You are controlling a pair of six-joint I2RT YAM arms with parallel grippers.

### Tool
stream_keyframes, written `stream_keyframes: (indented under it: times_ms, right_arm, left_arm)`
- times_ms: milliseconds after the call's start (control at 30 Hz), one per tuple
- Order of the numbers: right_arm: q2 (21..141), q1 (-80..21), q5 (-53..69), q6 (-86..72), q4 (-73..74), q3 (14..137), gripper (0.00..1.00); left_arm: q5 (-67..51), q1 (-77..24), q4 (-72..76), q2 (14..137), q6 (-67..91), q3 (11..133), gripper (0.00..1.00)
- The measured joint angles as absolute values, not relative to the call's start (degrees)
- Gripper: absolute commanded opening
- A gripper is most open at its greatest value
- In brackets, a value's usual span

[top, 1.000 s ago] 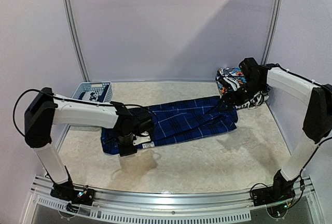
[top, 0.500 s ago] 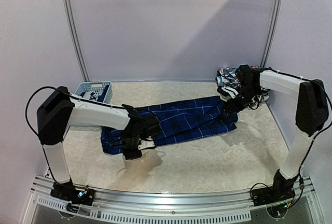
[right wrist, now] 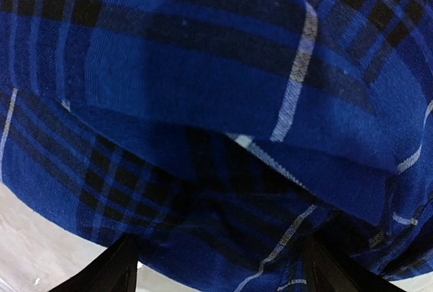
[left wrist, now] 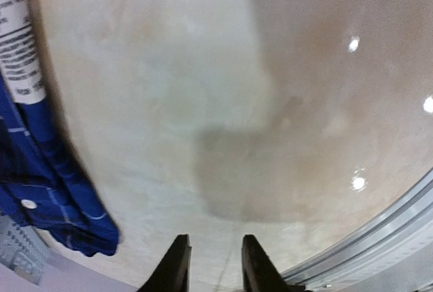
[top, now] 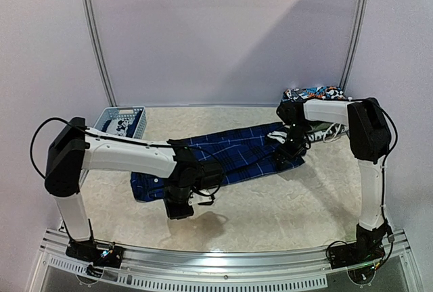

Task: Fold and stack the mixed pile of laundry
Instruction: Rotate the rectangle-folded shirt at the center of the board.

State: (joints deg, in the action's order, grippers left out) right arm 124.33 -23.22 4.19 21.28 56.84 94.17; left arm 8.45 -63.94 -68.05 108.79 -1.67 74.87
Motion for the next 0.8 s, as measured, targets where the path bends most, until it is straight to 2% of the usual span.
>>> stream_keyframes:
  times_ms: [167, 333, 633, 800]
  right_arm:
    - [124.7, -23.2, 3.4, 21.2, 56.8, 94.8, 0.91]
    - [121.1, -23.2, 3.6, 21.0, 56.1, 90.7, 0.93]
    - [108.4, -23.2, 5.8, 20.7, 56.5, 87.2, 0.94]
    - [107.2, -23.2, 6.6, 20.6, 56.3, 85.7, 0.94]
  left_arm:
    - [16.3, -62.8, -66.7, 103.4, -0.5, 71.4, 0.5]
    - [20.5, -58.4, -64.0, 103.4, -1.9, 68.2, 0.53]
    - [24.8, -52.3, -61.0, 106.5, -4.7, 64.4, 0.49]
    - [24.0, -51.6, -60.8, 109.0, -5.8, 65.4, 0.46]
